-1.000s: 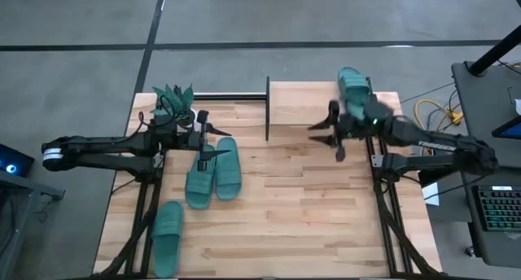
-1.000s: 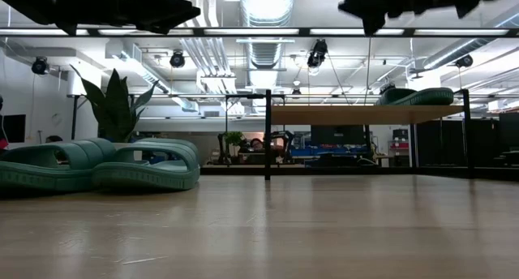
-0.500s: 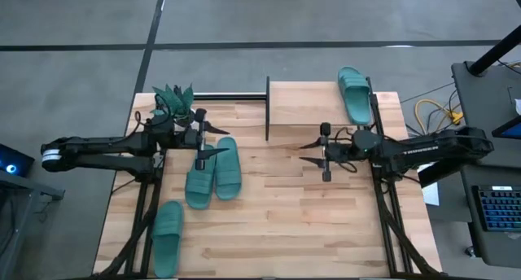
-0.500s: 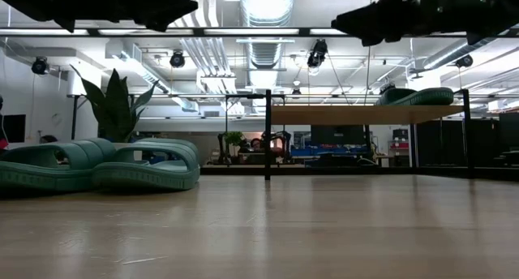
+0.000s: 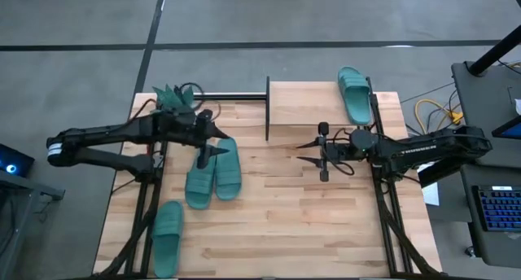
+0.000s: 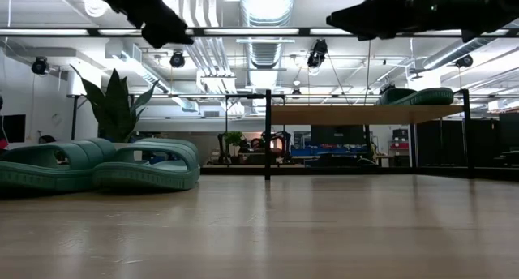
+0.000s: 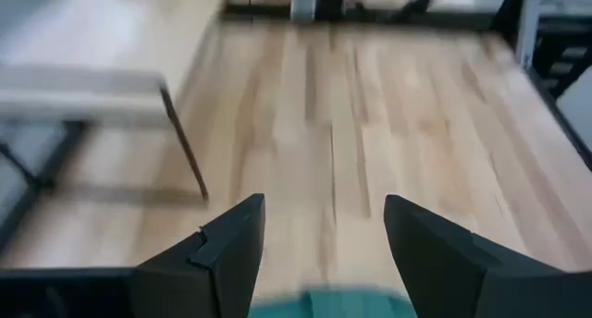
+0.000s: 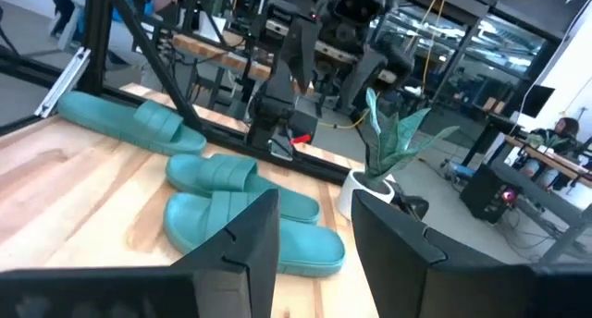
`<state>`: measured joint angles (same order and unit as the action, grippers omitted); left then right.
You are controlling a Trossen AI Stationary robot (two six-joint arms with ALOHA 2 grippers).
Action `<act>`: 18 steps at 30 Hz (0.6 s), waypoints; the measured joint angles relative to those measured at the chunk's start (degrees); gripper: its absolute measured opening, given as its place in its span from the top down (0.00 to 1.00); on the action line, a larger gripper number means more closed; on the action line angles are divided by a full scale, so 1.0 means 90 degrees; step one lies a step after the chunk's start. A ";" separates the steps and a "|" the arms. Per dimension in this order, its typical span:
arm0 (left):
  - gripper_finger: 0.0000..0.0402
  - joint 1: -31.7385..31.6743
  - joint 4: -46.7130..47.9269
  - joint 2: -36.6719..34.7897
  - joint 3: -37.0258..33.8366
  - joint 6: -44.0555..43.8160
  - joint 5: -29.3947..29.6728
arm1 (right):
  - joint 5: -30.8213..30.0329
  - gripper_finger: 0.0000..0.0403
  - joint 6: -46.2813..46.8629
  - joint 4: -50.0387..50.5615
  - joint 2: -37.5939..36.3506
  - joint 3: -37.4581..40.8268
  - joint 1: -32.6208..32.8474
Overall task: Pick and place slides into the shelf
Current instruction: Put the top right green slipper on the shelf
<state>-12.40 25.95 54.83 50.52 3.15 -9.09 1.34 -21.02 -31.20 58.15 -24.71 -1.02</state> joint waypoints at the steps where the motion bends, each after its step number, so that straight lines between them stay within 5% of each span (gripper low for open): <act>1: 0.48 0.0000 0.0278 0.0133 0.0114 -0.0112 0.0001 | -0.0002 0.68 -0.0009 0.0004 0.0002 0.0002 0.0000; 9: 0.48 0.0000 0.1417 0.1216 0.0533 -0.0217 -0.0173 | 0.0000 0.68 -0.0223 0.0008 0.0010 0.0008 0.0000; 18: 0.48 0.0000 0.1955 0.2325 0.0479 0.0742 -0.0390 | 0.0003 0.68 -0.0233 0.0058 0.0012 0.0010 0.0000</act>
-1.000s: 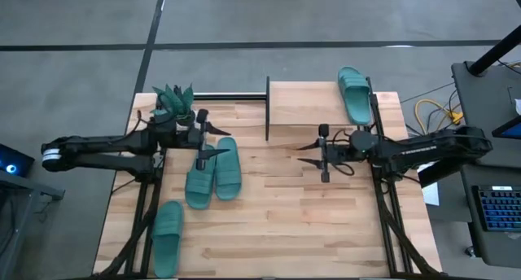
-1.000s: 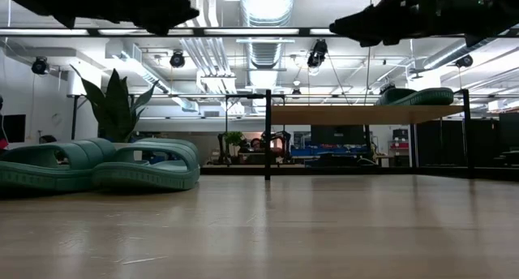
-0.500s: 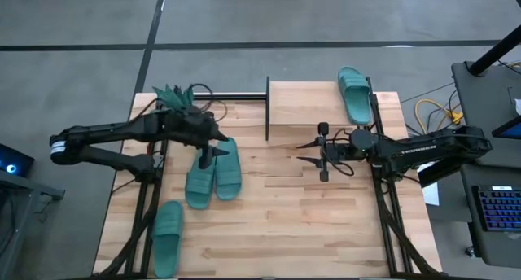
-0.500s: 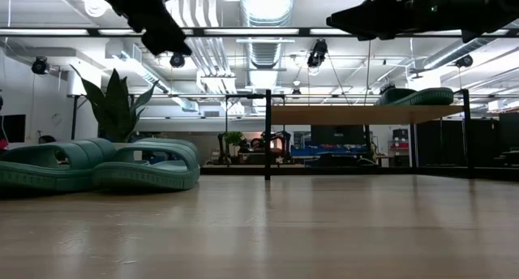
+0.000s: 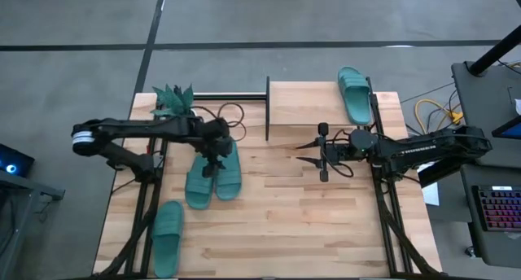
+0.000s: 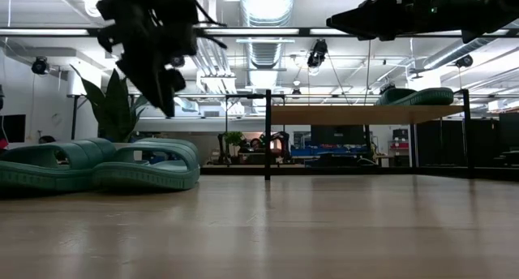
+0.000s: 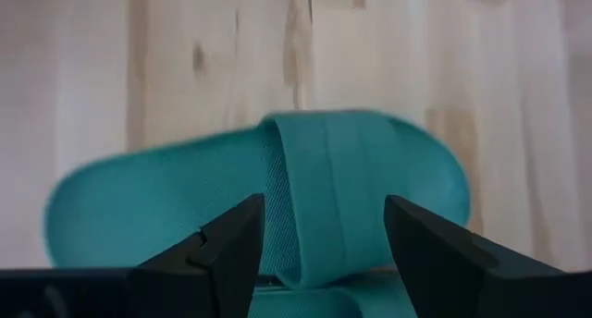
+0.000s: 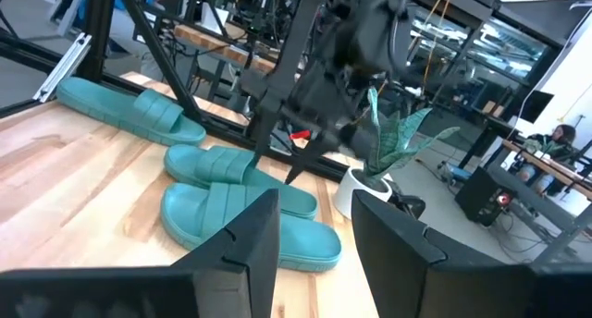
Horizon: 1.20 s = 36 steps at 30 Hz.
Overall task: Pick and place slides into the shelf
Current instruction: Put the top right green slipper on the shelf
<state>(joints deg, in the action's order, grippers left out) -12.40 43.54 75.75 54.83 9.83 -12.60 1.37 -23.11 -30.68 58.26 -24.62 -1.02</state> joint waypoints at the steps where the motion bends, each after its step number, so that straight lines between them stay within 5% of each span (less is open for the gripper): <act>1: 0.48 0.0000 0.0005 0.0130 0.0002 0.0005 -0.0002 | 0.0000 0.68 -0.0008 0.0000 0.0000 0.0000 0.0000; 14: 0.48 -0.0044 0.0283 0.1165 0.0092 0.0513 -0.0172 | 0.0000 0.68 0.0008 0.0015 0.0002 0.0002 0.0000; 21: 0.50 -0.0128 0.0383 0.1170 0.0095 0.0684 -0.1184 | 0.0000 0.68 0.0012 0.0027 0.0002 0.0007 0.0000; 36: 0.80 -0.0198 0.0232 0.1593 0.0142 0.0971 -0.1328 | 0.0000 0.68 0.0012 0.0019 0.0002 0.0007 0.0000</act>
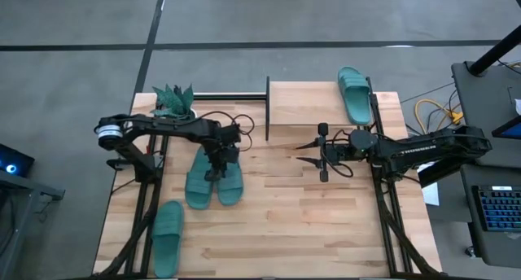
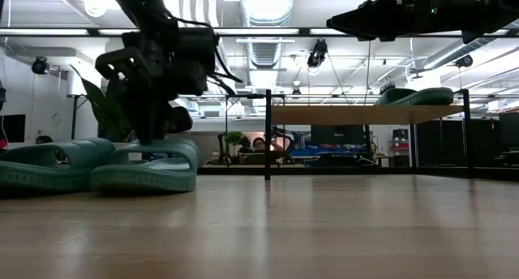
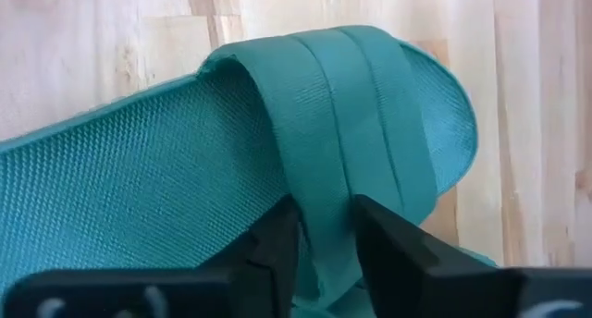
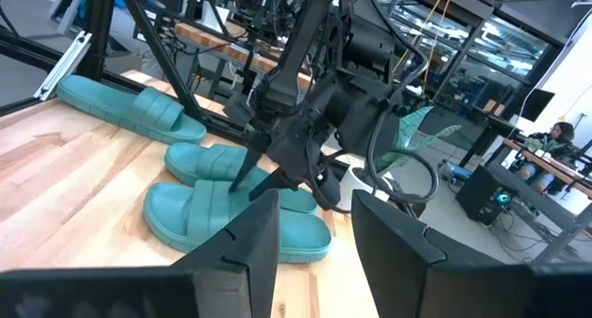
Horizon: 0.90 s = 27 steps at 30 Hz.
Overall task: Pick and place slides into the shelf
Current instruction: Put the top right green slipper on the shelf
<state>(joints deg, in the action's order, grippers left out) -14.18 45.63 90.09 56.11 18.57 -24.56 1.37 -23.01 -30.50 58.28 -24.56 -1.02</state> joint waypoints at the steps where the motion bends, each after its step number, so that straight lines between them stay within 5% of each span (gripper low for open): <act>1: 0.83 -0.0011 0.0005 0.0029 0.0010 0.0013 -0.0002 | 0.0000 0.68 -0.0005 0.0000 0.0000 0.0000 0.0000; 6: 0.98 -0.0054 0.0219 0.0030 0.0159 0.0304 -0.0048 | -0.0001 0.68 -0.0007 0.0002 0.0000 -0.0002 0.0000; 17: 1.00 -0.0055 0.0955 -0.0658 0.0702 0.0502 0.0601 | -0.0007 0.68 0.0076 -0.0043 -0.0005 -0.0020 0.0000; 27: 1.00 -0.0052 0.0821 -0.2319 0.0739 0.0460 0.1033 | -0.0005 0.68 0.0525 -0.0284 -0.0007 -0.0098 0.0002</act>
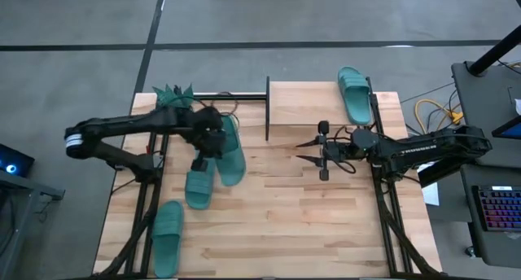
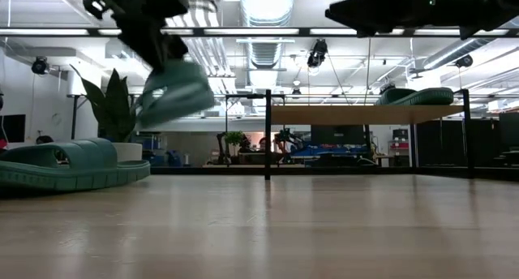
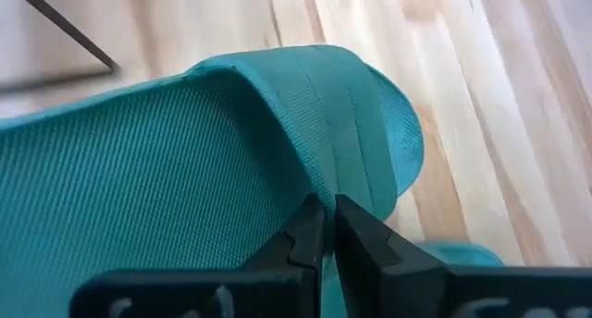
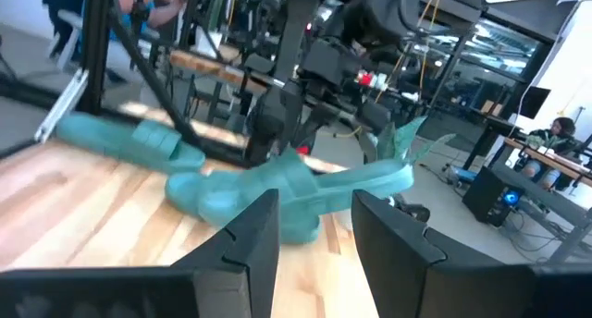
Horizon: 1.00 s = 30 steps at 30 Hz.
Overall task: Pick and place slides into the shelf
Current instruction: Put the top right green slipper on the shelf
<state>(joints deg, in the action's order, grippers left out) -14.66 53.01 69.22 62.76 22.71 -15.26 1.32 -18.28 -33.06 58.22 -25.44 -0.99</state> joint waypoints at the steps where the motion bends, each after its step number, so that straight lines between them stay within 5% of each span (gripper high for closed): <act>1: 1.00 0.0002 -0.0118 -0.0167 -0.0005 -0.0032 0.0129 | 0.0000 0.68 0.0068 -0.0063 0.0000 -0.0021 0.0000; 11: 1.00 0.0015 -0.2459 -0.1317 -0.0311 -0.0150 0.0949 | -0.0086 0.68 0.0369 -0.0751 -0.0005 -0.0174 0.0000; 19: 1.00 0.0017 -0.4073 -0.1453 -0.0580 0.0082 0.0956 | -0.1051 0.67 0.0002 -0.0758 -0.0002 -0.0375 -0.0014; 30: 1.00 0.0017 -0.5756 -0.0788 -0.0580 0.1183 0.0972 | -0.0990 0.44 -0.0019 -0.0544 0.0286 -0.0941 -0.0017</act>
<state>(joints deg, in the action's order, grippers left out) -14.50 1.21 62.13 57.54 33.36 -6.51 -7.58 -18.45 -37.95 60.79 -33.91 -1.15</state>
